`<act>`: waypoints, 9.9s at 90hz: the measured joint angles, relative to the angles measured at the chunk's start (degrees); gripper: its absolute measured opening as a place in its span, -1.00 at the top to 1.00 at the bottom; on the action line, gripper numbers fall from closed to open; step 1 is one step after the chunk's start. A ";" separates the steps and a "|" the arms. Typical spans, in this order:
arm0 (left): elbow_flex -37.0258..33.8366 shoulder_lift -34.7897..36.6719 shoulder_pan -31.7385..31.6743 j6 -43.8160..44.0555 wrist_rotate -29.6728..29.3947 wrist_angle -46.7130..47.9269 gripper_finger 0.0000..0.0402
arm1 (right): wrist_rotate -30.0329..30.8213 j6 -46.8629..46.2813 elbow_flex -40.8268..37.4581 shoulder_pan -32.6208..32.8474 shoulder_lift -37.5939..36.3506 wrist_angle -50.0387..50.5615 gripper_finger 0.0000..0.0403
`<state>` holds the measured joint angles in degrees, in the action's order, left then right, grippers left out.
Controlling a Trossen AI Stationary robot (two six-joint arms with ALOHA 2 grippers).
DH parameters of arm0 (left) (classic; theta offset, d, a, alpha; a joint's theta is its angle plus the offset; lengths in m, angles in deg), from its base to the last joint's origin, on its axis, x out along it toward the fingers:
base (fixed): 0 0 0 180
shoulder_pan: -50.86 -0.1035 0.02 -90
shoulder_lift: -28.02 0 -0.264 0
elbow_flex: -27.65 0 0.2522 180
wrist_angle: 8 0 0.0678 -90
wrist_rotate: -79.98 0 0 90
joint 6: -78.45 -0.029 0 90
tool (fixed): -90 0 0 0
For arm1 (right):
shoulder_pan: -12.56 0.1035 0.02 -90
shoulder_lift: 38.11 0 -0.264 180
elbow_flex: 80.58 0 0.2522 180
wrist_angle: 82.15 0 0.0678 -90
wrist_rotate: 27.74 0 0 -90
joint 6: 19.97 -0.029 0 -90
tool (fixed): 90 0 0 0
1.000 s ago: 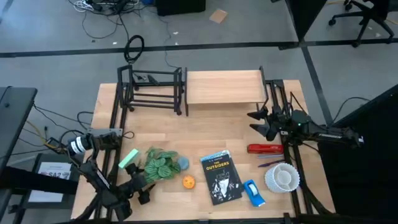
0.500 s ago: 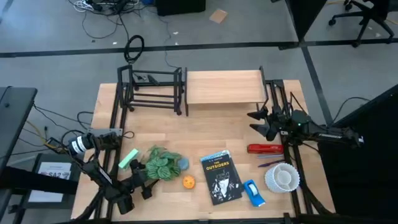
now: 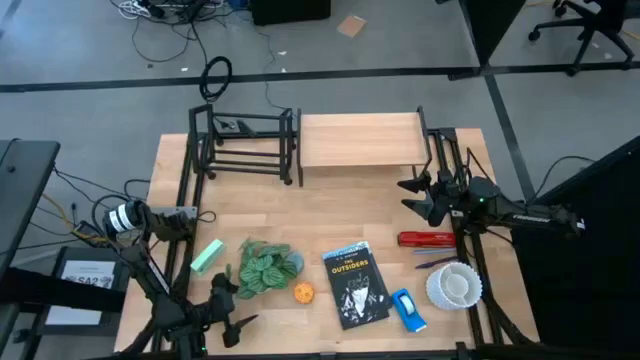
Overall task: Stock shelves
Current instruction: Put the flower pot on the shelf
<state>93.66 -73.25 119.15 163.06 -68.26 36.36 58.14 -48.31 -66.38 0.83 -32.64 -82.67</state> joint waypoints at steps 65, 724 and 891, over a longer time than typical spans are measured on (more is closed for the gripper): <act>-15.02 -0.42 -4.30 -2.81 -0.13 -6.45 -0.76 | 0.00 0.00 0.00 0.00 -0.02 -0.01 -0.72; 52.12 -12.63 -90.83 -102.31 64.39 -8.70 1.00 | 0.00 0.00 0.02 0.01 0.00 -0.20 -0.72; 61.72 -8.81 -96.76 -106.43 68.43 24.29 1.00 | 0.00 0.00 0.01 0.00 0.14 -0.22 -0.72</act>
<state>155.38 -82.06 22.39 56.64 0.18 60.65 58.14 -48.31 -66.38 0.83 -32.50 -82.89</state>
